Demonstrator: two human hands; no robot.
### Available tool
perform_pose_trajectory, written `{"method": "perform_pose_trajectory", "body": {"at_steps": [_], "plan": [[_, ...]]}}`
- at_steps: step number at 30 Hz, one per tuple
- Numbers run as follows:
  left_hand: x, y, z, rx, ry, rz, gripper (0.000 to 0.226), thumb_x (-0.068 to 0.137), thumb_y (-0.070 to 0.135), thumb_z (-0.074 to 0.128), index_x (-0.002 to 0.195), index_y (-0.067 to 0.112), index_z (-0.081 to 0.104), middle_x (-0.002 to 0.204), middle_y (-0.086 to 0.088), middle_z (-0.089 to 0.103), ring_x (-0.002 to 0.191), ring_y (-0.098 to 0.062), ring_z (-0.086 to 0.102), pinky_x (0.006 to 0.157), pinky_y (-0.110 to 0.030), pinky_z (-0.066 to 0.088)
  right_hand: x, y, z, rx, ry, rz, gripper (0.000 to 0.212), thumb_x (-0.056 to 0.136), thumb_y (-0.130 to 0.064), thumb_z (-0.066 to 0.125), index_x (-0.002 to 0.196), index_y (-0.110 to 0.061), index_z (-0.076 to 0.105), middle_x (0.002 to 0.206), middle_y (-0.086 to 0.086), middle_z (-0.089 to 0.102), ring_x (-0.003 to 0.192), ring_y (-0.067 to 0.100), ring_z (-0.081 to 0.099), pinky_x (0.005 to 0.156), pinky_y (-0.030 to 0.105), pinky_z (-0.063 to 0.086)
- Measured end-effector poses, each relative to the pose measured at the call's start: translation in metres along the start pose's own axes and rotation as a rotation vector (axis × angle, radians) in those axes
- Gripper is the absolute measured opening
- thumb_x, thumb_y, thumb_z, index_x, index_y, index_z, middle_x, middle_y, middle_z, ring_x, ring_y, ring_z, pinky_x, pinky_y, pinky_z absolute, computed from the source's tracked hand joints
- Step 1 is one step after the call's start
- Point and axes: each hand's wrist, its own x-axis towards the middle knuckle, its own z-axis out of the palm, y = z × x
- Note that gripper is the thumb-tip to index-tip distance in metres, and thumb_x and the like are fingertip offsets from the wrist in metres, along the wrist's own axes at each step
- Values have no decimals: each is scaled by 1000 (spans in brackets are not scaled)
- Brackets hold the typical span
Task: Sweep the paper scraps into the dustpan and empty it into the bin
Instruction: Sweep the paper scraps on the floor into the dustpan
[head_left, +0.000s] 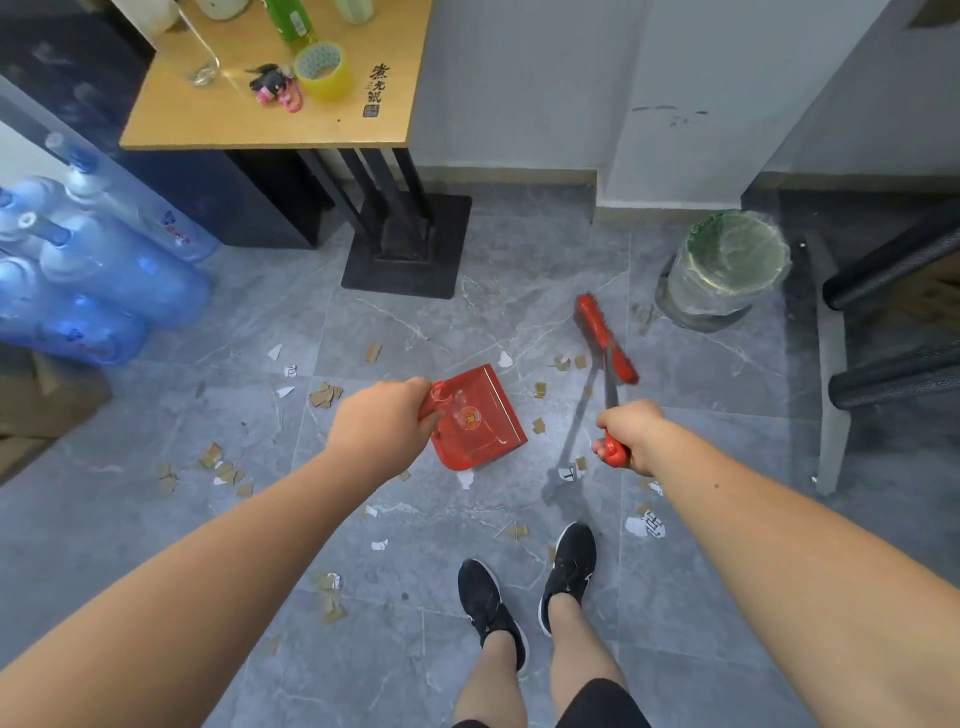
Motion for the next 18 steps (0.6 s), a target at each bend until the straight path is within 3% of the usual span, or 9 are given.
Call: {"method": "perform_pose_trajectory", "body": {"at_steps": [3,6,10,13,18], "plan": [[-2,-4,3,8,-19,4,29,97,46,53,87,19,55,70,3,59,65,-23,57,52,-30,40,-13,13,21,-52,-20,9,14,92,8,46,104,4,51,61,18,54,37,20,45,36,20,34],[-6,-11,1,1,-20,5,29,96,47,54,86,19,54,71,3,60,65,-24,58,51,-30,41,-29,24,44,-66,-49,21,21,92,9,40,110,1,48,75,21,54,35,18,43,35,19,32],[-17,-25,-5,-11,-23,-5,30,97,48,52,84,21,53,71,5,60,66,-21,57,50,-30,41,-44,38,74,-85,-60,17,29,92,8,36,117,1,49,75,22,56,34,17,42,36,19,34],[-31,-41,-11,-12,-10,-23,27,97,45,55,87,20,55,71,7,57,69,-20,56,54,-31,44,-62,45,94,-97,-84,10,27,92,8,36,113,0,51,81,23,57,37,18,43,37,19,35],[-65,-76,-16,-12,-20,-71,30,98,46,51,84,20,50,71,5,57,67,-21,55,53,-30,42,-94,56,137,-89,-164,32,17,92,8,39,97,0,53,64,16,50,43,19,39,38,20,32]]}}
